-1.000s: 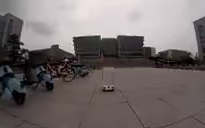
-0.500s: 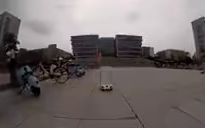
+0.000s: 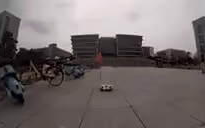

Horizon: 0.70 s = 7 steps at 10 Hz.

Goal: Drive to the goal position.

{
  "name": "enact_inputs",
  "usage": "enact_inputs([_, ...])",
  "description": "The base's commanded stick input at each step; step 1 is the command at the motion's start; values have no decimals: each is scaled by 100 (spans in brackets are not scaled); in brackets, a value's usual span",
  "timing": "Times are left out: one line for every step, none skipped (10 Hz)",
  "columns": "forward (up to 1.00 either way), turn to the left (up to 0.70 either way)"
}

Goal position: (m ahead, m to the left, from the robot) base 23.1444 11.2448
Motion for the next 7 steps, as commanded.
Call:
enact_inputs([100,0])
enact_inputs([100,0])
enact_inputs([100,0])
enact_inputs([100,0])
enact_inputs([100,0])
enact_inputs([100,0])
enact_inputs([100,0])
